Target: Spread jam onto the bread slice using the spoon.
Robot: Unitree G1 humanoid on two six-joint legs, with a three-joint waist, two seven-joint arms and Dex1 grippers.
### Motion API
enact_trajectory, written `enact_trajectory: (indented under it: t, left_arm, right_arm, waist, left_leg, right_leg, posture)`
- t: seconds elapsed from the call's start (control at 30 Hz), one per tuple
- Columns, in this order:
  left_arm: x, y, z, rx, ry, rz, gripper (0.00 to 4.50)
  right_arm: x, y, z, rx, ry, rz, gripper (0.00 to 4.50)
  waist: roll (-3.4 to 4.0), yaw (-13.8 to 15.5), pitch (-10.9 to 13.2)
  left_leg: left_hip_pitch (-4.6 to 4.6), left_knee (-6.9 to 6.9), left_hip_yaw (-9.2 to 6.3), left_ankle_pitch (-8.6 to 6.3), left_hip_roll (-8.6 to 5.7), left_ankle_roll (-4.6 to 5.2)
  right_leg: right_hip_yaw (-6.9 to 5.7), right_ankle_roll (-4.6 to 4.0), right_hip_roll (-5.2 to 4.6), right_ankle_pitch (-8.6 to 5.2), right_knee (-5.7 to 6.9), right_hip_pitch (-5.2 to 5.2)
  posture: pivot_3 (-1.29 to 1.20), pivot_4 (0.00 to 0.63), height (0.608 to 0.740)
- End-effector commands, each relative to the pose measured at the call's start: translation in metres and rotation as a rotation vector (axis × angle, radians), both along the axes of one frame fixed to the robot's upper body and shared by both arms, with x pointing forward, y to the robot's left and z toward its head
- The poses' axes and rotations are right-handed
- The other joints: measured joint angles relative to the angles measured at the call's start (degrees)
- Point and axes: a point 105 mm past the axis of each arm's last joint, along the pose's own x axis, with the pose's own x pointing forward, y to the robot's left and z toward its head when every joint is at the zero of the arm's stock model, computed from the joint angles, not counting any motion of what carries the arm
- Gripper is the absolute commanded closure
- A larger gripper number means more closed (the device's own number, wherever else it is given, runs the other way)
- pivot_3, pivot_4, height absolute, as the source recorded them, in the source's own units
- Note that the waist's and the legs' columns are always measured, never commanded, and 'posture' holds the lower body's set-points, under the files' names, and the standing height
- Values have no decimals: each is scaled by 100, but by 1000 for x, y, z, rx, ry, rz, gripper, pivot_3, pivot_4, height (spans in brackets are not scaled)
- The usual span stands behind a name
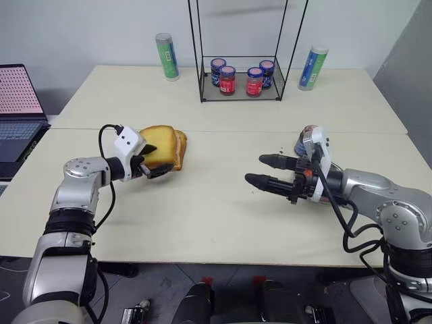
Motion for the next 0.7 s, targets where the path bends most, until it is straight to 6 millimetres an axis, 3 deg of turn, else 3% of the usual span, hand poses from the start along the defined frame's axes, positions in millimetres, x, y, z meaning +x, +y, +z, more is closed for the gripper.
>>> enact_trajectory:
  t: [0.03,0.2,0.7]
  left_arm:
    - [3,8,5,36,-23,30,0]
    - [14,11,14,-49,-48,93,0]
    - [20,15,17,-44,-71,113,2759]
  right_arm:
    - [-1,2,9,8,-43,8,54]
    - [2,-1,11,23,-43,-16,54]
    - [5,-3,18,60,-44,-45,0]
  waist:
    - [0,0,0]
    - [0,-2,0]
    - [0,-9,0]
  left_leg:
    - [0,0,0,0,0,0]
    - [0,0,0,0,-1,0]
    - [1,2,1,0,-1,0]
  right_leg:
    - [0,0,0,0,0,0]
    - [-1,0,1,0,2,0]
    - [0,-2,6,1,5,-2]
  posture:
    - [0,150,740]
    - [0,150,740]
    - [0,150,740]
